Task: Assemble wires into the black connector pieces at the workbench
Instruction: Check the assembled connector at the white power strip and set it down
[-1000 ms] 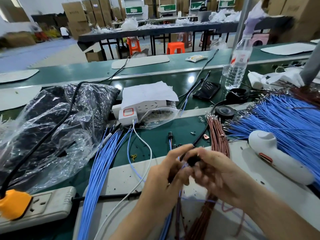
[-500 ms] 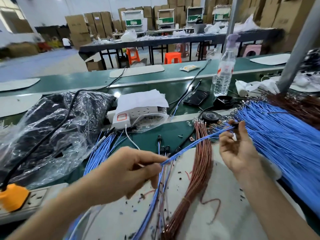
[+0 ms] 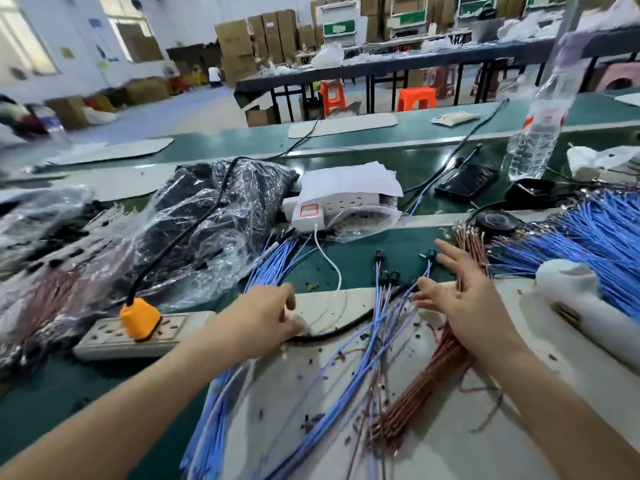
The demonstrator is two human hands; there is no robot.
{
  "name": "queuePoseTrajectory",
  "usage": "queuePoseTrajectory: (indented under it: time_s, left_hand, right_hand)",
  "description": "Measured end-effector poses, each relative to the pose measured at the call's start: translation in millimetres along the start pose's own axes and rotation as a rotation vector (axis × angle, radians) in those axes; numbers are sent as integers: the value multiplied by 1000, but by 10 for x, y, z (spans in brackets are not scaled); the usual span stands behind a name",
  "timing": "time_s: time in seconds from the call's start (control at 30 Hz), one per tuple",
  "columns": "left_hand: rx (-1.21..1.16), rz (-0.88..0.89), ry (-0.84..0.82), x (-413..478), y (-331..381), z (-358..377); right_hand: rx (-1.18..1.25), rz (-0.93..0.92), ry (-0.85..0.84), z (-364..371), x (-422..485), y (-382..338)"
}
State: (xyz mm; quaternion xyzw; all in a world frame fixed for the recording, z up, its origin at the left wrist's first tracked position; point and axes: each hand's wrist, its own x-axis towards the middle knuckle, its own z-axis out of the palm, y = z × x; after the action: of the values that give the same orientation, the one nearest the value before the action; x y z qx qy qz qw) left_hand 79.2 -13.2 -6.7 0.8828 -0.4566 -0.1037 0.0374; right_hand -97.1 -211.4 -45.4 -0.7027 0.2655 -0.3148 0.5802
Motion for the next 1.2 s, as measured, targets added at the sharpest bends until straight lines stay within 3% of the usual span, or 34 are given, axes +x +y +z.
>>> queuePoseTrajectory:
  time_s: [0.07, 0.2, 0.33, 0.47, 0.7, 0.93, 1.07, 1.2]
  left_hand:
    - [-50, -20, 34, 69, -82, 87]
    - [-93, -48, 259, 280, -195, -26]
    - [136, -183, 136, 506, -211, 21]
    - [201, -227, 149, 595, -190, 2]
    - [98, -246, 120, 585, -229, -66]
    - [-277, -379, 174, 473, -275, -298]
    - [-257, -331, 289, 316, -169, -432]
    - [-201, -158, 403, 162, 258, -544]
  right_hand:
    - [-23, -26, 1, 12, -38, 9]
    - [-21, -46, -10, 13, -76, 4]
    - [-55, -86, -17, 39, -97, 32]
    - [-45, -107, -23, 40, -86, 65]
    - [-109, -148, -68, 47, -82, 76]
    - [-79, -147, -62, 52, -83, 92]
    - [-84, -144, -72, 79, -108, 74]
    - [-83, -222, -75, 136, -178, 9]
